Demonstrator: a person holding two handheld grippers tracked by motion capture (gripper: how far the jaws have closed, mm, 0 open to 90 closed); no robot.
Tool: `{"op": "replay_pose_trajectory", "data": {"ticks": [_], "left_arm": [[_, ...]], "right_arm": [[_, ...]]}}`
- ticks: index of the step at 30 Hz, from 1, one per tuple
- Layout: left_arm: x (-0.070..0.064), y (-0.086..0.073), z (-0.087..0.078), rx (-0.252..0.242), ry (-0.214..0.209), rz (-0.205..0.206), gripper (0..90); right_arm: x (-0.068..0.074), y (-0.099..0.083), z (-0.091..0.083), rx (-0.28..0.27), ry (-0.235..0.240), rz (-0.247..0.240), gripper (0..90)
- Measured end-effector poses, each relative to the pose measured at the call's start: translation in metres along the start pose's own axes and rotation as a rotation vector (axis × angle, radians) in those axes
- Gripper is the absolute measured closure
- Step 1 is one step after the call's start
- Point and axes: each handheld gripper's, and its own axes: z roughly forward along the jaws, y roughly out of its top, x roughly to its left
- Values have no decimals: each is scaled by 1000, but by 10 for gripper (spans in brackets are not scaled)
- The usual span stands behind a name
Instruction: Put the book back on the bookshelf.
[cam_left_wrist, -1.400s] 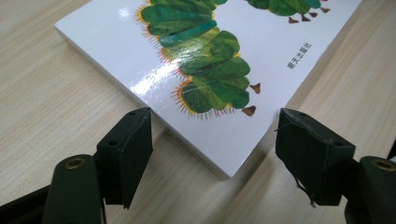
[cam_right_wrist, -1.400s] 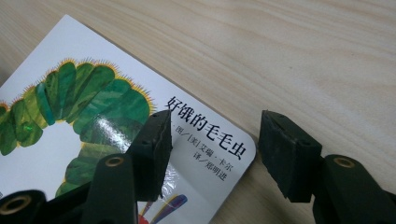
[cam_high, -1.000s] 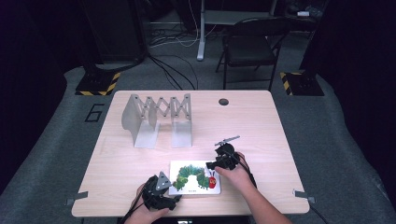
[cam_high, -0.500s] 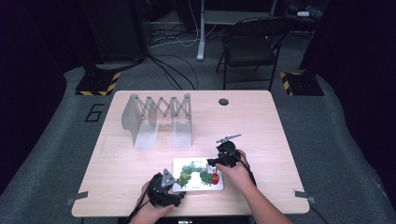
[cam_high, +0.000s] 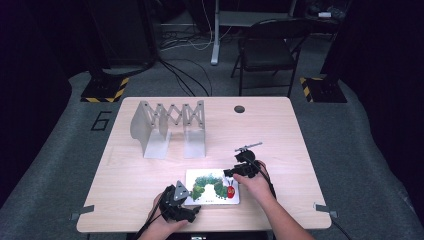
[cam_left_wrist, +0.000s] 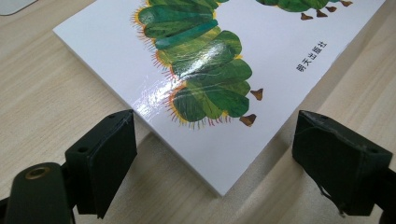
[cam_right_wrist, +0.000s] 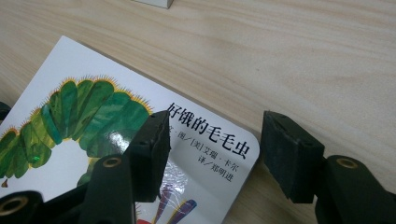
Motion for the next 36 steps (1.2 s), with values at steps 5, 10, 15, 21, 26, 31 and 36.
{"op": "replay_pose_trajectory", "data": {"ticks": [5, 10, 15, 21, 26, 31, 36], "left_arm": [[0, 0, 0, 8, -3, 1, 132], [0, 0, 1, 5, -7, 0, 106], [-2, 0, 2, 6, -3, -1, 82], [-2, 1, 3, 17, -9, -5, 57], [-3, 2, 6, 11, 8, -12, 30], [-3, 3, 7, 23, 16, -23, 1], [-2, 4, 8, 15, 28, -36, 0]], "right_arm": [[3, 1, -3, -9, -9, 4, 426], [4, 1, -8, -22, -2, -2, 426], [4, 1, -11, -36, 2, -15, 428], [5, 2, -15, -48, 5, -22, 431], [6, 4, -18, -59, 15, -18, 436], [9, 4, -22, -64, 21, -9, 436], [13, 6, -25, -82, 23, -14, 436]]}}
